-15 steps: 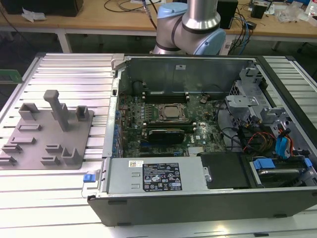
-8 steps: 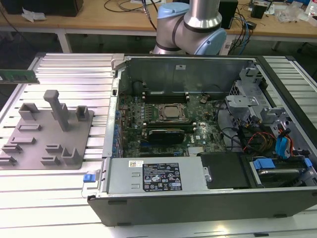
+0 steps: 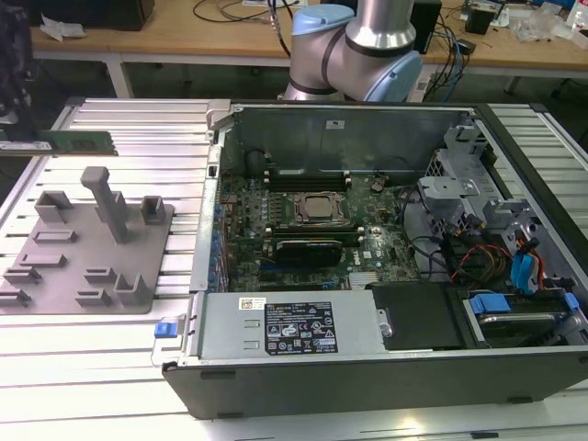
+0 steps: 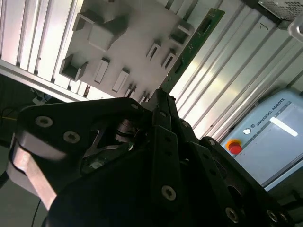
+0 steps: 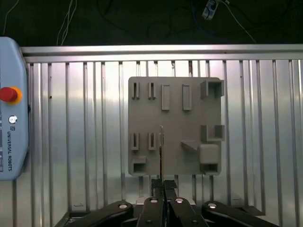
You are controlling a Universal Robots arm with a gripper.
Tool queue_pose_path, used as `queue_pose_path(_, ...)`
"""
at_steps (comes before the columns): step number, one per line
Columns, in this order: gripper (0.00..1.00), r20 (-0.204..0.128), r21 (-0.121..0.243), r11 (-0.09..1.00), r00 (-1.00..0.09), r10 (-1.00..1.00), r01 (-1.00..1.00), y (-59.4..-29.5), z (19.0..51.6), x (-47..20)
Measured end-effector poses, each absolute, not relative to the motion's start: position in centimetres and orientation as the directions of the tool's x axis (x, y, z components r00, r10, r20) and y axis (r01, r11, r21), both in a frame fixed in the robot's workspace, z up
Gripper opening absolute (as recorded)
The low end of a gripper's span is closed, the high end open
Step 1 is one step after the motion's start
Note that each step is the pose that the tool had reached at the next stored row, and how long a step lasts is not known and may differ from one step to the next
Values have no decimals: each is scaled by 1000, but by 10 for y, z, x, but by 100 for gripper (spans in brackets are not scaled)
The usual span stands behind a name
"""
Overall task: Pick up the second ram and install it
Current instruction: 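Pick up the second ram and move it above second insertion slot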
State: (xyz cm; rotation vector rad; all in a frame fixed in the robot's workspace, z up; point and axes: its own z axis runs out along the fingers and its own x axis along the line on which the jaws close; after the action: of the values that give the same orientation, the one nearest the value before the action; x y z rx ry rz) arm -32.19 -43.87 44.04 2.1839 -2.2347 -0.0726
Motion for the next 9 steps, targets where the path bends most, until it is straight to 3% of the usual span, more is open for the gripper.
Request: queue_pose_path(9,9,-21,44,22,-23,-1000,-999,-439,438,-263)
